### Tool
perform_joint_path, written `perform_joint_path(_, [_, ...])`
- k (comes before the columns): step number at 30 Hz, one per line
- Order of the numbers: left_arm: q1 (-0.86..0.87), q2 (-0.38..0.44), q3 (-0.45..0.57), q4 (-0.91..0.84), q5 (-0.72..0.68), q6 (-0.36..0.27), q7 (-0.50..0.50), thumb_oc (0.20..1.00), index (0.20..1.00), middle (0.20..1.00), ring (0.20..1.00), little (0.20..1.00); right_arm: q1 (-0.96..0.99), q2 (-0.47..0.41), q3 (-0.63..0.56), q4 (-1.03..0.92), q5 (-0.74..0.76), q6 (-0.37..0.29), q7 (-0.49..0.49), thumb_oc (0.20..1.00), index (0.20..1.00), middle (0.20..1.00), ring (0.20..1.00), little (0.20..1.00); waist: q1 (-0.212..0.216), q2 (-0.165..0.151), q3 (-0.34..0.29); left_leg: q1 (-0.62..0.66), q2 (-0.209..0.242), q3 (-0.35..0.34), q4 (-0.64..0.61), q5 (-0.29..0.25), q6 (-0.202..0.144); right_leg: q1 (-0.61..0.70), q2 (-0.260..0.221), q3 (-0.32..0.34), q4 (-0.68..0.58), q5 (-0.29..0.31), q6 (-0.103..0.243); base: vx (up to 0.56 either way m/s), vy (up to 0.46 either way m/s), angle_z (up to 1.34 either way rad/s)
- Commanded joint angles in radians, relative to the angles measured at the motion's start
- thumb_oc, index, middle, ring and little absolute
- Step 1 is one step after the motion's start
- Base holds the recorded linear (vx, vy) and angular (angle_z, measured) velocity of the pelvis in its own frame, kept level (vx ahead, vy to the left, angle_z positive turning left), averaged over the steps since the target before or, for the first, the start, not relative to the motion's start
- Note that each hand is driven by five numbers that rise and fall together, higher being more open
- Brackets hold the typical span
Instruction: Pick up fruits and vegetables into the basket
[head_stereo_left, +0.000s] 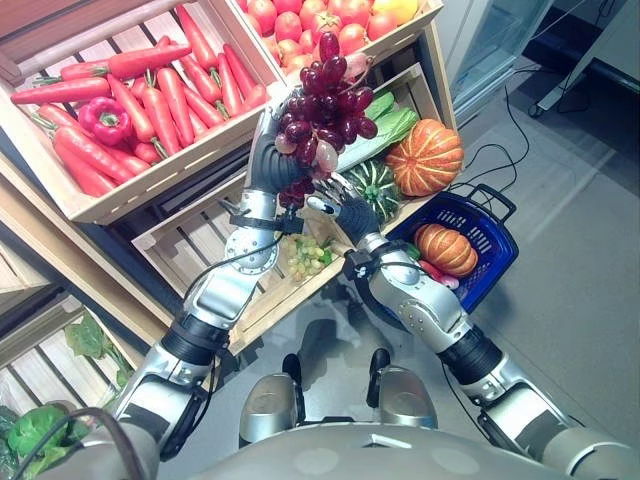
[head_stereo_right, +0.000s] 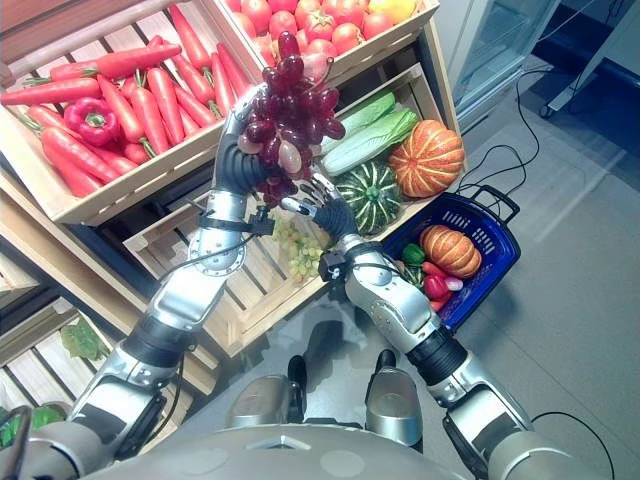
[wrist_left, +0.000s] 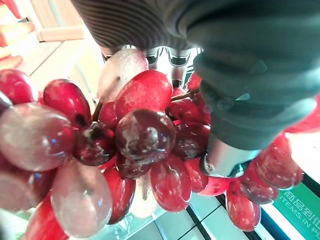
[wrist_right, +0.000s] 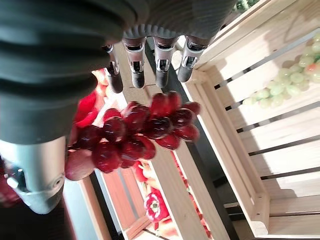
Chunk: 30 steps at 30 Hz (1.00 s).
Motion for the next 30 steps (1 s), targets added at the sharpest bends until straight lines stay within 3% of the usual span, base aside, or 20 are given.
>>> perform_joint_path(1, [-0.103,0.042,-0.041,-0.1,0.139,-0.078,0.088,0.2,0.2,0.2,0.2,0.2,-0.037,0.067,0.008,-0.048,0.014,-0.054,-0.016,1.0,1.0,1.0,1.0,1.0,-0.012,-0.042,-0.03,0.018,-0.007,0.088,0.073,-0.113,0.047,0.054,-0.059,0.05,-0.019,-0.013,0.101,0.0,0.0,0.0])
perform_joint_path(6, [-0.109,0.058,-0.048,-0.092,0.227,-0.07,0.148,0.2,0.2,0.2,0.2,0.2,-0.046,0.056,-0.008,-0.04,-0.007,-0.07,-0.063,1.0,1.0,1.0,1.0,1.0,-0.013,-0.043,-0.025,0.02,-0.006,0.089,0.073,-0.113,0.048,0.054,-0.059,0.053,-0.018,-0.012,0.1,0.0,0.0,0.0])
perform_joint_path(12, [-0.101,0.048,-0.052,-0.073,0.162,-0.048,0.147,0.2,0.2,0.2,0.2,0.2,-0.041,0.06,-0.029,-0.033,0.005,-0.109,-0.067,1.0,1.0,1.0,1.0,1.0,-0.013,-0.042,-0.028,0.024,-0.007,0.087,0.064,-0.111,0.048,0.056,-0.06,0.052,-0.022,-0.008,0.1,0.0,0.0,0.0])
perform_joint_path(21, [-0.076,0.032,-0.077,-0.067,0.078,-0.039,0.1,0.2,0.2,0.2,0.2,0.2,-0.073,0.07,-0.023,-0.073,0.005,-0.108,-0.031,1.0,1.0,1.0,1.0,1.0,0.001,-0.045,-0.017,0.019,-0.007,0.082,0.076,-0.117,0.05,0.057,-0.06,0.047,-0.017,-0.008,0.097,0.0,-0.002,0.0])
perform_joint_path(25, [-0.067,0.011,-0.09,-0.076,-0.058,-0.056,0.033,0.2,0.2,0.2,0.2,0.2,-0.083,0.079,-0.006,-0.071,0.024,-0.119,0.015,1.0,1.0,1.0,1.0,1.0,0.009,-0.049,-0.016,0.015,-0.006,0.08,0.08,-0.118,0.05,0.06,-0.059,0.045,-0.022,-0.005,0.096,0.0,-0.007,0.01])
perform_joint_path(30, [-0.052,-0.036,-0.118,-0.05,-0.332,0.029,0.017,0.2,0.2,0.2,0.2,0.2,-0.1,0.087,0.016,-0.083,-0.014,-0.115,-0.018,1.0,1.0,1.0,1.0,1.0,0.011,-0.056,-0.013,0.012,0.001,0.081,0.083,-0.121,0.053,0.054,-0.058,0.049,-0.021,0.0,0.102,-0.01,-0.022,0.01])
